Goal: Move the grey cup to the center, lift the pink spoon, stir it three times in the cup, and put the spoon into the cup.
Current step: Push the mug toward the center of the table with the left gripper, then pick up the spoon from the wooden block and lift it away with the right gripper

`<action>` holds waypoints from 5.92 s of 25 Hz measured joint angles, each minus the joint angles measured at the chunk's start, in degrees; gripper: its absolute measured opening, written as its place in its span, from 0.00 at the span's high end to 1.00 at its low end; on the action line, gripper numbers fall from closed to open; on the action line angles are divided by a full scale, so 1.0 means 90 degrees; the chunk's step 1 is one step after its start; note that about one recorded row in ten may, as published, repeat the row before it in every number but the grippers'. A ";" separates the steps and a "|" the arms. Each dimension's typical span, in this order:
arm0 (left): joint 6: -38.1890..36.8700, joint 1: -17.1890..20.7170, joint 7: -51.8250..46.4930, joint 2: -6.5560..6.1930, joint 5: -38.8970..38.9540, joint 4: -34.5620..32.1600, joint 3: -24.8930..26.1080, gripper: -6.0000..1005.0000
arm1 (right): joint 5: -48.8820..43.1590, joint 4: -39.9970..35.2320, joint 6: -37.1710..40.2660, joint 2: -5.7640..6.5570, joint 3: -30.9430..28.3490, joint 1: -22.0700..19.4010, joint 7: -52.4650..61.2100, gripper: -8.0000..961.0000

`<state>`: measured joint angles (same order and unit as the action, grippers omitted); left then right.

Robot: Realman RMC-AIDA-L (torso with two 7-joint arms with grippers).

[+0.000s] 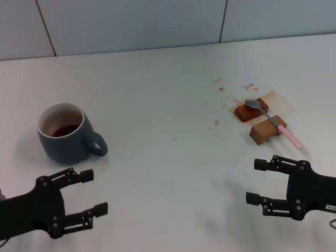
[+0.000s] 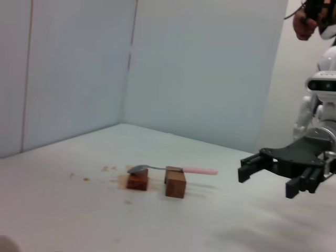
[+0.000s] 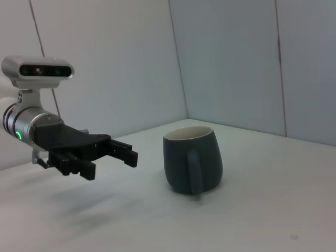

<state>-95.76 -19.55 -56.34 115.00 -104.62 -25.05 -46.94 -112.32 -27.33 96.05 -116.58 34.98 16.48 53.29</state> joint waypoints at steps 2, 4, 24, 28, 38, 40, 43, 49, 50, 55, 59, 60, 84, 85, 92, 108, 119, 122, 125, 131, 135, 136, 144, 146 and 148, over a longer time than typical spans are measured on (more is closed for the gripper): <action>-0.0002 0.0014 -0.0003 0.0002 0.0001 0.0000 0.0048 0.23 | -0.0001 0.0000 0.0000 0.0000 0.0000 0.0012 -0.0001 0.16; -0.0007 0.0031 -0.0004 0.0006 -0.0017 -0.0008 0.0129 0.24 | -0.0001 0.0000 0.0007 0.0000 -0.0004 0.0018 -0.0002 0.17; 0.0031 -0.0033 -0.0008 0.0080 0.0007 -0.0010 0.0179 0.82 | 0.0036 0.0000 0.0033 -0.0025 -0.0059 0.0006 -0.0004 0.17; -0.0070 -0.0057 -0.0006 0.0103 0.0060 -0.0010 0.0281 0.92 | 0.0043 -0.0001 0.0015 -0.0024 -0.0065 0.0013 -0.0004 0.17; 0.1476 -0.0113 0.3917 0.0415 0.2093 0.1392 0.3090 0.99 | 0.0058 -0.0053 0.0024 -0.0023 -0.0089 0.0021 -0.0004 0.18; 0.1617 -0.0124 0.4455 0.0417 0.2213 0.1596 0.3159 0.99 | 0.0058 -0.0053 0.0022 -0.0023 -0.0094 0.0031 -0.0004 0.18; 0.1998 -0.0187 0.6004 0.0423 0.2492 0.2183 0.3315 0.99 | 0.0059 -0.0053 0.0014 -0.0023 -0.0107 0.0066 -0.0004 0.18; 0.2761 -0.0382 0.8747 0.0459 0.2682 0.3269 0.3947 0.99 | 0.0059 -0.0047 0.0036 -0.0023 -0.0126 0.0080 -0.0004 0.18; 0.2857 -0.0418 0.9040 0.0459 0.2686 0.3422 0.4050 0.99 | 0.0059 -0.0046 0.0042 -0.0024 -0.0129 0.0080 -0.0004 0.18; 0.3060 -0.0550 0.9531 0.0457 0.2687 0.3806 0.4230 0.99 | 0.0059 -0.0042 0.0051 -0.0024 -0.0136 0.0083 -0.0004 0.18; 0.3211 -0.0637 0.9547 0.0454 0.2625 0.3953 0.4220 0.99 | 0.0059 -0.0040 0.0058 -0.0024 -0.0137 0.0083 -0.0004 0.18; 0.3228 -0.0654 0.9551 0.0454 0.2599 0.3995 0.4213 0.99 | 0.0059 -0.0039 0.0064 -0.0023 -0.0137 0.0083 -0.0004 0.18; 0.4061 -0.1771 0.9584 0.0464 0.2044 0.5946 0.4586 0.98 | 0.0058 -0.0049 0.0165 -0.0024 -0.0137 0.0034 -0.0010 0.19; 0.4086 -0.1794 0.9572 0.0464 0.2044 0.5996 0.4595 0.98 | 0.0058 -0.0048 0.0166 -0.0024 -0.0137 0.0034 -0.0010 0.19; 0.4101 -0.1684 0.8902 0.0444 0.2040 0.5780 0.4993 0.98 | 0.0058 -0.0035 0.0168 -0.0018 -0.0144 0.0045 -0.0021 0.19; 0.2229 -0.0563 0.3380 0.0287 0.2039 0.0935 0.1632 0.97 | 0.0079 -0.0017 0.0167 -0.0024 -0.0593 0.0157 -0.0024 0.20; 0.0085 -0.0038 0.0838 -0.0449 0.1967 0.0181 -0.0567 0.97 | 0.0079 0.0004 0.0287 -0.0027 -0.0902 0.0121 -0.0024 0.20; -0.0093 0.0016 0.0655 -0.0464 0.1622 0.0154 -0.0647 0.97 | 0.0079 0.0005 0.0322 -0.0033 -0.0924 0.0108 -0.0024 0.20; 0.0081 0.0082 0.0666 -0.0374 0.1399 0.0130 -0.0634 0.97 | 0.0079 0.0010 0.0344 -0.0053 -0.0963 0.0098 -0.0024 0.20; 0.0350 0.0110 0.0709 -0.0251 0.1392 0.0085 -0.0633 0.97 | 0.0079 0.0012 0.0398 -0.0062 -0.0977 0.0078 -0.0024 0.20; 0.0585 0.0122 0.0908 0.0019 0.1426 0.0064 -0.0506 0.97 | 0.0078 0.0010 0.0404 -0.0063 -0.0977 0.0050 -0.0024 0.20; 0.0671 0.0122 0.0910 0.0103 0.1419 0.0062 -0.0380 0.97 | 0.0078 0.0009 0.0415 -0.0063 -0.0977 0.0046 -0.0024 0.20; 0.0732 0.0089 0.0910 0.0180 0.1413 0.0058 -0.0333 0.85 | 0.0078 -0.0006 0.0555 -0.0063 -0.0977 0.0013 -0.0023 0.21; 0.0731 0.0086 0.0910 0.0186 0.1418 0.0059 -0.0334 0.74 | 0.0077 -0.0007 0.0558 -0.0061 -0.0976 0.0013 -0.0024 0.21; 0.0732 0.0079 0.0910 0.0215 0.1413 0.0032 -0.0336 0.64 | 0.0077 -0.0002 0.0558 -0.0055 -0.0976 0.0014 -0.0024 0.21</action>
<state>-89.18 -18.85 -48.14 116.93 -91.91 -24.76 -49.97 -111.62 -27.35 101.07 -117.08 26.20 16.60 53.08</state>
